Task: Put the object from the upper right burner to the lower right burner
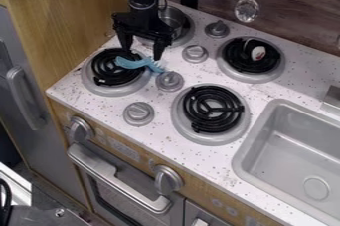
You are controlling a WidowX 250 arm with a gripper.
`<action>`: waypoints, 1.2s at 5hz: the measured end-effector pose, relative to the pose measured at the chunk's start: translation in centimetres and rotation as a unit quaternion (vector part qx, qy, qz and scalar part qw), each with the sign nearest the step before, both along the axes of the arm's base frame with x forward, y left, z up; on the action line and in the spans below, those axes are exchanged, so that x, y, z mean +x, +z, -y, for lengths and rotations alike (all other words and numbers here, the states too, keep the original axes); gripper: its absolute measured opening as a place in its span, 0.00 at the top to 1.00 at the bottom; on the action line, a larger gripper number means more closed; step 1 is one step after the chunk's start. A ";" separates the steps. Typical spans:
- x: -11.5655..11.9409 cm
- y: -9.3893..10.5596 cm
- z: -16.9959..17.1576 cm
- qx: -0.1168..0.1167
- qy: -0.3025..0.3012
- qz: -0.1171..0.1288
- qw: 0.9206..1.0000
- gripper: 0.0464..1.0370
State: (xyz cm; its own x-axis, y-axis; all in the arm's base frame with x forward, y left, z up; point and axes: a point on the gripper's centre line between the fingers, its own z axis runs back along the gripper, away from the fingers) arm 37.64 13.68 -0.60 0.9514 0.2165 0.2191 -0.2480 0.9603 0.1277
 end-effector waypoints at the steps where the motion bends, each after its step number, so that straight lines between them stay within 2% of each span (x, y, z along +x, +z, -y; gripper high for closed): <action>1: -0.8 -1.7 0.3 -0.009 0.001 -0.023 1.000 0.04; 2: -0.8 -3.0 3.4 -0.036 -0.055 -0.016 0.998 0.04; 3: -0.3 -3.8 8.3 -0.046 -0.124 -0.004 0.991 0.04; 4: 1.3 -3.4 12.6 -0.074 -0.186 0.040 0.979 0.04; 5: 3.2 -2.4 14.6 -0.083 -0.206 0.087 0.971 0.04; 6: 5.7 -0.8 14.8 -0.075 -0.214 0.147 0.963 0.04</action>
State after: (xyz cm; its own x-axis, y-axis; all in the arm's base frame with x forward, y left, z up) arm 43.35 -1.13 -1.37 0.8624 -0.1310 0.4890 0.1694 0.9849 -0.0349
